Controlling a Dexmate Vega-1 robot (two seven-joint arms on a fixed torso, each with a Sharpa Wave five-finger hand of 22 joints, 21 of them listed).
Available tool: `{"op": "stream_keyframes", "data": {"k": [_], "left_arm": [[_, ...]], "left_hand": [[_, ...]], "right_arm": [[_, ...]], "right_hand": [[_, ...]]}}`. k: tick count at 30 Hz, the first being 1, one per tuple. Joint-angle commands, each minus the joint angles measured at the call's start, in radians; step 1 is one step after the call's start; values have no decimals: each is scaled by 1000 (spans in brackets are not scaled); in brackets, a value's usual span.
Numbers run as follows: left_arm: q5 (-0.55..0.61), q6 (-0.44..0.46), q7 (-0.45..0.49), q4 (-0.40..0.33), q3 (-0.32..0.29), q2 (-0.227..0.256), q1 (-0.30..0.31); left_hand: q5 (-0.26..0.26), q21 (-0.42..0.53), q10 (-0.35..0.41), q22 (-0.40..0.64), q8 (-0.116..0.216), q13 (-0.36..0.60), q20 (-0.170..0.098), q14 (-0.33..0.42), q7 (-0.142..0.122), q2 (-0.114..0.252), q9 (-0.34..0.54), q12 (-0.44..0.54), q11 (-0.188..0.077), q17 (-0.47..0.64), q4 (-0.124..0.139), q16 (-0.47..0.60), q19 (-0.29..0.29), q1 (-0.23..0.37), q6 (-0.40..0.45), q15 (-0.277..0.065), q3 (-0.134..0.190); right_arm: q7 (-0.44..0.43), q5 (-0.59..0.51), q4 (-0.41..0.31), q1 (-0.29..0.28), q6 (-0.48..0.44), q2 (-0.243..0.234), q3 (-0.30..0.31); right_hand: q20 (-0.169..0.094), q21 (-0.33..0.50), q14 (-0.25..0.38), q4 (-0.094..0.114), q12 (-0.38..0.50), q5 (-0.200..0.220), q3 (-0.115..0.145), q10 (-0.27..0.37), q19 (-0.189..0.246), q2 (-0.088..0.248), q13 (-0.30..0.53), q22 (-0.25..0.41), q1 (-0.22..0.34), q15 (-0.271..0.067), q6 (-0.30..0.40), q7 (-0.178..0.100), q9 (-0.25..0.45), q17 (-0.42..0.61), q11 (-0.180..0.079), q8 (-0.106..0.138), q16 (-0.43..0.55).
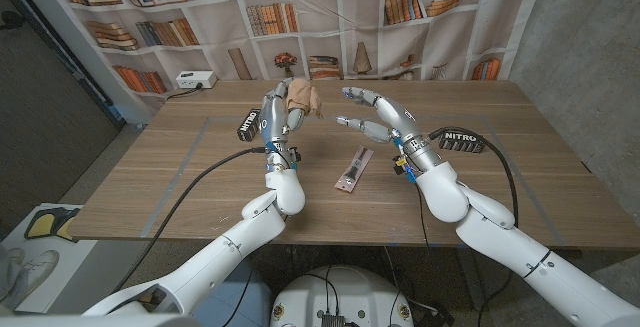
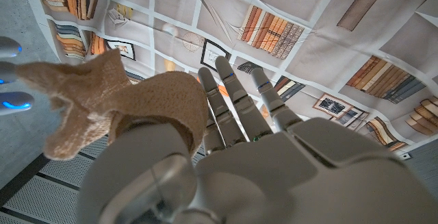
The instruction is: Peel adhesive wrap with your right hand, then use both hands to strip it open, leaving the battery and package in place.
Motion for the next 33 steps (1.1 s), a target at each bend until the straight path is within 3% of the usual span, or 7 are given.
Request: {"op": "stream_keyframes", "data": {"k": [1,4,12,13,16,33], "left_arm": [[-8,-3,5,3,-1,-3,4],[-9,-5,5,4,-1,-3,3],[-9,-7,1,4,1,-3,1],[-9,-7,1,5,1,-3,0],[-8,-7,0,6,2,-4,0],[-12,-10,10,13,3,-13,1]], "left_hand": [[1,-1,0,2,5,0,4,-1,2,10,2,6,1,2,-6,-3,0,3,-1,-6,3],[1,-1,0,2,6,0,4,-1,2,11,2,6,0,2,-6,-3,1,3,-2,-7,4],[0,2,0,2,9,-1,-2,3,5,12,0,7,1,4,-6,-1,10,2,-2,-7,5],[0,2,0,2,9,0,-3,3,4,12,0,7,0,4,-6,0,10,2,-3,-7,5],[-1,3,1,2,9,-1,-3,4,5,12,-1,7,0,4,-6,0,11,1,-3,-7,5],[-2,3,3,3,14,0,-3,9,3,13,-4,10,0,7,-8,4,10,1,-3,-7,7]], "right_arm": [[25,-12,5,29,-3,-3,-23],[29,-18,3,33,-10,-1,-29],[22,-35,-2,37,-24,4,-39],[22,-35,-3,38,-26,5,-40],[18,-45,-5,40,-32,6,-43],[-18,-100,-23,36,-89,29,-67]], "right_hand": [[16,6,24,-5,-2,3,2,-6,19,1,3,2,10,-96,3,-10,6,5,1,1,12],[34,9,52,-3,-2,2,3,-5,32,4,3,2,11,-97,2,-12,7,8,7,-1,25],[35,13,87,2,-2,1,3,-5,50,9,4,3,8,-107,1,-13,7,17,8,-2,44],[43,19,106,0,-3,0,3,-6,76,5,3,4,12,-85,4,-10,7,23,41,-2,55],[54,24,117,-2,-3,0,3,-6,94,3,2,4,15,-69,10,-4,7,26,54,-1,62],[58,40,180,1,2,2,-12,15,168,-22,-2,7,7,-74,18,46,7,37,73,-3,95]]}}
